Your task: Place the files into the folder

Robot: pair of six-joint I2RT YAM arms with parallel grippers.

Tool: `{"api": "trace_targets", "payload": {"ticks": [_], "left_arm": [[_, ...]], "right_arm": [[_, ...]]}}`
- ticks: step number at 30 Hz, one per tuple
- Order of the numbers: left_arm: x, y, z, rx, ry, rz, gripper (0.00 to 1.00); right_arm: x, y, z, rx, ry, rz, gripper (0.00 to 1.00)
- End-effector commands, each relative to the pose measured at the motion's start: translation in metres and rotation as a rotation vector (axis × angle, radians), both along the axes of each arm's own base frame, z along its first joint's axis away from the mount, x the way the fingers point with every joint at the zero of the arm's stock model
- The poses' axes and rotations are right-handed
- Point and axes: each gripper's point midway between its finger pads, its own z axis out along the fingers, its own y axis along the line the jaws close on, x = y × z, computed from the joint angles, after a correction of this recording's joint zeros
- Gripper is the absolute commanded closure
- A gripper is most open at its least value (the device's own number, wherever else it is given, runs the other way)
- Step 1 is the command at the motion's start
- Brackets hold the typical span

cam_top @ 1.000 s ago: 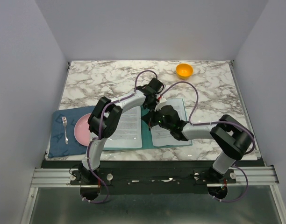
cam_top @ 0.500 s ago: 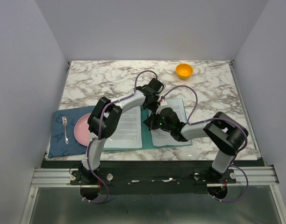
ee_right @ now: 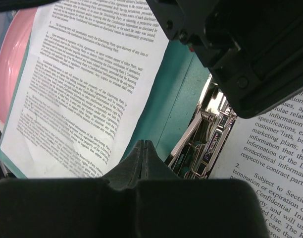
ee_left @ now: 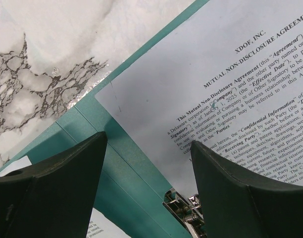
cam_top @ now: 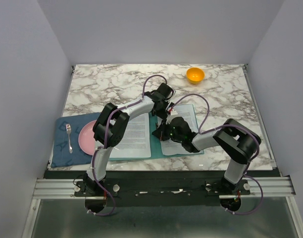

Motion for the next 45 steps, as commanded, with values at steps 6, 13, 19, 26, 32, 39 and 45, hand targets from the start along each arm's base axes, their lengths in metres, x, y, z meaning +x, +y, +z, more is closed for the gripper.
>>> {"api": "trace_targets", "payload": {"ticks": [6,13,19,26,32,39,45], "left_arm": [[-0.033,0.042,-0.046,0.198,0.132,-0.036,0.20],[-0.036,0.050,-0.053,0.224,0.123,-0.070,0.22],[-0.037,0.059,-0.059,0.285,0.116,-0.121,0.23],[-0.040,0.052,-0.056,0.280,0.126,-0.144,0.23],[-0.044,0.050,-0.057,0.292,0.127,-0.165,0.25],[-0.049,0.053,-0.061,0.303,0.140,-0.169,0.26],[-0.049,0.053,-0.061,0.302,0.143,-0.173,0.27]], "right_arm": [[-0.035,-0.040,-0.077,-0.192,0.217,-0.018,0.99],[-0.032,-0.057,-0.090,-0.155,0.300,-0.066,0.99],[-0.029,-0.054,-0.091,-0.053,0.355,-0.041,1.00],[-0.037,-0.051,-0.102,-0.031,0.425,-0.023,0.99],[-0.045,-0.062,-0.121,-0.060,0.509,-0.078,0.99],[-0.057,-0.070,-0.145,-0.081,0.661,-0.158,0.99],[-0.073,-0.078,-0.162,-0.094,0.800,-0.234,1.00]]}}
